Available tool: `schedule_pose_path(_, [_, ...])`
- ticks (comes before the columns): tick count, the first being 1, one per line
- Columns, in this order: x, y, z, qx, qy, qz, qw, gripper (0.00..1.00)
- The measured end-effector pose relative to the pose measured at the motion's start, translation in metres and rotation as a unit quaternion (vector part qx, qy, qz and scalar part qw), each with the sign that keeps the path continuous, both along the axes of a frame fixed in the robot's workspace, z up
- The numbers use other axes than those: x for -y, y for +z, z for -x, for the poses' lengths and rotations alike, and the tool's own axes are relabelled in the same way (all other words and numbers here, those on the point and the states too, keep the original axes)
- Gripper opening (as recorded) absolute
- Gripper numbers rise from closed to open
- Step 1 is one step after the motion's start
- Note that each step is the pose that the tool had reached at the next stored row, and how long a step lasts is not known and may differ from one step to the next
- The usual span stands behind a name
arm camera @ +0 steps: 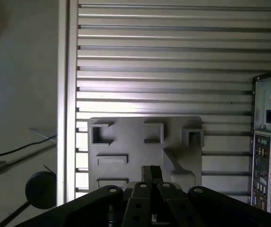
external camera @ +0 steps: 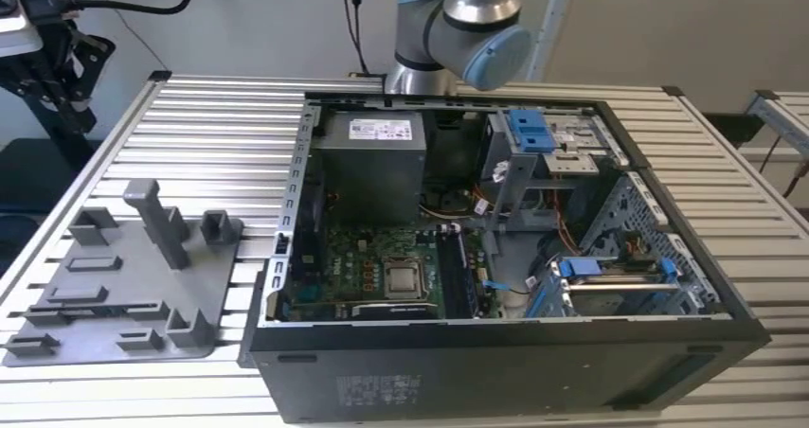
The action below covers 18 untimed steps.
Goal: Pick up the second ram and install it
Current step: 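Reach for the second ram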
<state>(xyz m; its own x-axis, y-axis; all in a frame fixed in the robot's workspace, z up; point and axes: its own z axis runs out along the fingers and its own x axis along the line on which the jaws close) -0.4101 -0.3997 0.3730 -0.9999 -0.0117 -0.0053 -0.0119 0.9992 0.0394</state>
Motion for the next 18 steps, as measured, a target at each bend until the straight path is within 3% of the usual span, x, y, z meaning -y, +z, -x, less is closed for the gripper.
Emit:
schedule_pose_path(4, [0.0000,-0.0004,0.0116,0.0000,0.001,-0.0001,1.0000,0.11])
schedule_pose_path(9, [0.0008,-0.0004,0.0129,0.0000,0.001,-0.0001,1.0000,0.11])
schedule_pose_path(18, [0.0129,-0.0019,0.0056,-0.0003,0.001,0.0000,1.0000,0.11])
